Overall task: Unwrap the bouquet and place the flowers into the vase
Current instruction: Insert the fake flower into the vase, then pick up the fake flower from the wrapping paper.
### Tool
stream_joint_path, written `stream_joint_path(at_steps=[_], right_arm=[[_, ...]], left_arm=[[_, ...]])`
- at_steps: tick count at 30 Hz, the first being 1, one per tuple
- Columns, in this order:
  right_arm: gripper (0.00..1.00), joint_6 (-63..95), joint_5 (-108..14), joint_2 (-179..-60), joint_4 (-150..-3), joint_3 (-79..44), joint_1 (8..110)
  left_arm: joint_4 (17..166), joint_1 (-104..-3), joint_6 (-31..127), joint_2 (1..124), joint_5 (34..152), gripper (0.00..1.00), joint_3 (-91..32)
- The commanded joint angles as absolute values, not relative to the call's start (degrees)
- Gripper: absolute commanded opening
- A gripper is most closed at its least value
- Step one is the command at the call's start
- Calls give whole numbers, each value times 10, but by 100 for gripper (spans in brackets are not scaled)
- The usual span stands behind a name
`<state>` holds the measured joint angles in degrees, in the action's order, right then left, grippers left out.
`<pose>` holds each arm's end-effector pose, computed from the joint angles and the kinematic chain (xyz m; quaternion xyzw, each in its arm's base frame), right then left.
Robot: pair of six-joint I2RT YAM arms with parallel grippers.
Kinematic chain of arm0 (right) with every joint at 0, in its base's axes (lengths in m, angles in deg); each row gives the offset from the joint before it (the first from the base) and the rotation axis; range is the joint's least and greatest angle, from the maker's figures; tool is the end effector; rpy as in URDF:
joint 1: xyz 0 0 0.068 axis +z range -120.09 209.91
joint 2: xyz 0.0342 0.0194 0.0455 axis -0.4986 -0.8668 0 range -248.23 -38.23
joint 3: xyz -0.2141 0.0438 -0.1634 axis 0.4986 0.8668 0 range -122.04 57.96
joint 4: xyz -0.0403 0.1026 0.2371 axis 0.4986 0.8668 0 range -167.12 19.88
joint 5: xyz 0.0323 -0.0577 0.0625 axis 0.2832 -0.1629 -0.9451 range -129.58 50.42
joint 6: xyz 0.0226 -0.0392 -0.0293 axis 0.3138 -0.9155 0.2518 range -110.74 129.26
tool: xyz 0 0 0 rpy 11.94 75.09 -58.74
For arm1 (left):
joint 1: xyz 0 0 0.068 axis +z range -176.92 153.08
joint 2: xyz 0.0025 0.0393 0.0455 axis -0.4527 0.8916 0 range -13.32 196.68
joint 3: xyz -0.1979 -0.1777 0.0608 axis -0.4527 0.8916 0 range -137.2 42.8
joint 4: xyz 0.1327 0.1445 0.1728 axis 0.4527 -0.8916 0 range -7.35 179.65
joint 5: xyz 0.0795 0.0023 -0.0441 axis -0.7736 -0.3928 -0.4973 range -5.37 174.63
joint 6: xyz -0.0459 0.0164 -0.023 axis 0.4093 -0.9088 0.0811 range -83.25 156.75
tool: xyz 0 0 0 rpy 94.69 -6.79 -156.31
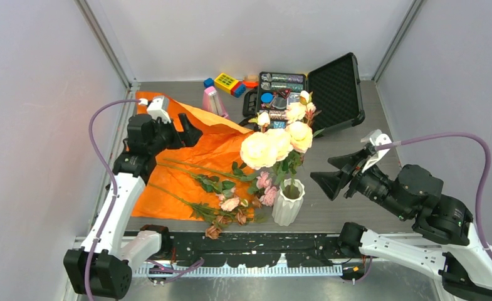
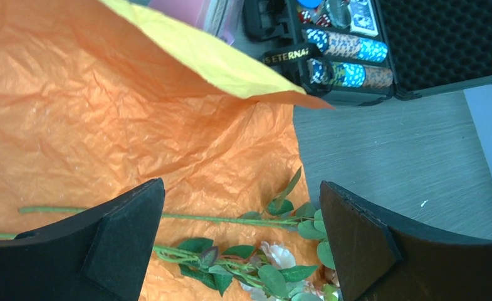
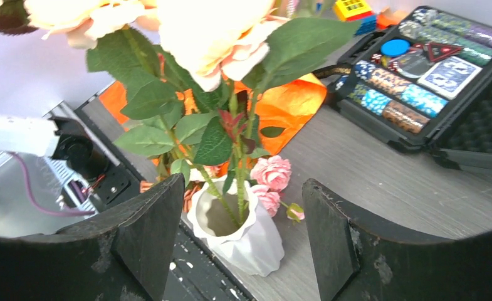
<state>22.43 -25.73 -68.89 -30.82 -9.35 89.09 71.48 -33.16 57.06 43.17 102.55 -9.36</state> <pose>0.0384 0.0477 0.4244 -0.2249 0.7286 0.3036 0.5713 0.2202 -0.0352 0.3336 -0.0148 0.8258 -0.2521 0.5043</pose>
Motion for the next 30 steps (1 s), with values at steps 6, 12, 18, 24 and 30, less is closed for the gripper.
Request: stream_joint_path(at_steps=[6,12,18,24,30], right_arm=[[74,199,-103,-693,-362,-106,893],[73,201,8,-702,-395,-75,893],[72,193,66,-709,-426,-46,893],[72,174,89,-706,-473,-17,893],[72,163,103,-701,-509,5,893]], left_arm=[[714,-329,652,364,958,95,0],[735,-328,697,345,955,93,82],[787,-328,742,369,971,87,144],[792,-328,782,333,923,84,197],[706,-328,829,217,834,80,243]])
